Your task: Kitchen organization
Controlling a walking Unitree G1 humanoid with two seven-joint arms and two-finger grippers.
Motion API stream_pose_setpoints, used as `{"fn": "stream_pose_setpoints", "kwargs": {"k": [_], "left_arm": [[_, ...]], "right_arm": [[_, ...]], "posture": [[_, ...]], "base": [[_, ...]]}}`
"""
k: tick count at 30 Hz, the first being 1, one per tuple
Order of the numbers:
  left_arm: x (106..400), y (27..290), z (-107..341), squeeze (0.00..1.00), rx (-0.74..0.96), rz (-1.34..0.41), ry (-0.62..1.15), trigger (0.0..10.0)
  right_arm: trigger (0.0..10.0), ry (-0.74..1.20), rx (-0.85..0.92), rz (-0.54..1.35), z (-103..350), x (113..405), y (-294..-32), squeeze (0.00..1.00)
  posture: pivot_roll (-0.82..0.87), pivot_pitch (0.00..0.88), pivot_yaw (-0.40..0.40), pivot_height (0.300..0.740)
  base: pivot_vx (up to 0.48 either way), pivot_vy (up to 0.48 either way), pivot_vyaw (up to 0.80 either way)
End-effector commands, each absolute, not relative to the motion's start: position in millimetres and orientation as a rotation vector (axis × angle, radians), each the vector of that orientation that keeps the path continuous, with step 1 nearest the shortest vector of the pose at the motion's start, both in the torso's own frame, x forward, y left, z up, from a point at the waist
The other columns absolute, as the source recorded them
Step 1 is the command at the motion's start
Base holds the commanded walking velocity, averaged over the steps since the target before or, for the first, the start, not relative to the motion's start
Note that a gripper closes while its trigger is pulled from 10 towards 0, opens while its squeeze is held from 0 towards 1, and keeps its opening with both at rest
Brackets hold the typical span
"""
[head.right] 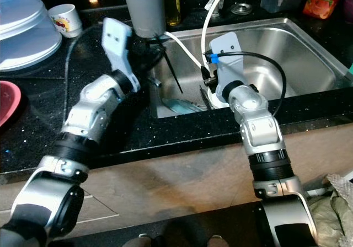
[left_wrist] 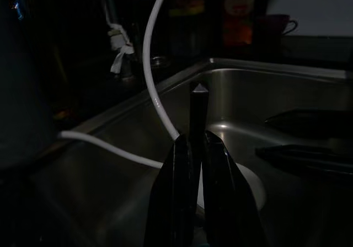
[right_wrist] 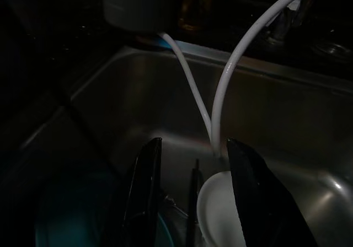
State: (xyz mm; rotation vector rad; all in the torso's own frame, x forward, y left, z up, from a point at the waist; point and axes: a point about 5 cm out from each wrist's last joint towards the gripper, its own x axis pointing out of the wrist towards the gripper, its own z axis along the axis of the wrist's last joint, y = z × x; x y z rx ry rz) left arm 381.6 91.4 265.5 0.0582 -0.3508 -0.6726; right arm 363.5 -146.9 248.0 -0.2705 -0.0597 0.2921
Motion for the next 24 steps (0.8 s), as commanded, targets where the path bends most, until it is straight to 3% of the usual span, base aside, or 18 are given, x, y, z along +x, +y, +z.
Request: {"fn": "stream_pose_setpoints", "kwargs": {"k": [1, 11, 12, 13, 14, 15, 17, 18, 21, 22, 24], "left_arm": [[383, 92, 265, 0.0, 0.094, -0.69, -0.35, 0.0], [388, 84, 252, 0.0, 0.231, -0.781, -0.266, 0.0], [388, 84, 249, 0.0, 0.246, -0.778, -0.256, 9.3], [389, 85, 248, 0.0, 0.255, -0.776, -0.25, 10.0], [389, 85, 247, 0.0, 0.261, -0.78, -0.246, 10.0], [389, 86, 247, 0.51, 0.259, -0.784, -0.245, 10.0], [389, 86, 246, 0.51, 0.257, -0.787, -0.245, 10.0], [390, 87, 247, 1.0, 0.254, -0.789, -0.251, 10.0], [391, 88, 249, 1.0, 0.249, -0.773, -0.257, 10.0], [392, 90, 253, 0.0, 0.247, -0.757, -0.269, 10.0], [394, 95, 262, 0.0, 0.22, -0.72, -0.297, 10.0]], "right_arm": [[10.0, -0.057, -0.276, 0.299, 248, 361, -145, 0.0], [10.0, -0.042, -0.291, 0.303, 249, 364, -146, 0.0], [10.0, -0.041, -0.292, 0.303, 249, 364, -146, 0.0], [10.0, -0.041, -0.293, 0.304, 250, 365, -146, 0.0], [10.0, -0.04, -0.293, 0.304, 250, 365, -146, 0.0], [10.0, -0.039, -0.294, 0.305, 250, 365, -146, 0.0], [10.0, -0.039, -0.295, 0.305, 250, 365, -146, 0.0], [10.0, -0.039, -0.296, 0.305, 250, 365, -146, 0.0], [10.0, -0.039, -0.296, 0.306, 250, 366, -146, 0.0], [10.0, -0.04, -0.296, 0.306, 251, 366, -146, 0.0], [10.0, -0.042, -0.297, 0.307, 251, 367, -146, 0.0]], "posture": [[0.02, 0.138, 0.092, 0.74], [0.02, 0.147, 0.085, 0.74], [0.02, 0.148, 0.083, 0.74], [0.02, 0.148, 0.083, 0.74], [0.02, 0.148, 0.081, 0.74], [0.02, 0.149, 0.079, 0.74], [0.02, 0.149, 0.079, 0.74], [0.02, 0.147, 0.075, 0.74], [0.01, 0.146, 0.074, 0.74], [0.01, 0.146, 0.072, 0.74], [0.01, 0.143, 0.069, 0.74]], "base": [[0.0, 0.0, 0.0], [0.0, 0.0, 0.0], [0.0, 0.0, 0.0], [0.0, 0.0, 0.0], [0.0, 0.0, 0.0], [0.0, 0.0, 0.0], [0.0, 0.0, 0.0], [0.0, 0.0, 0.0], [0.0, 0.0, 0.0], [0.0, 0.0, 0.0], [0.0, 0.0, 0.0]]}}
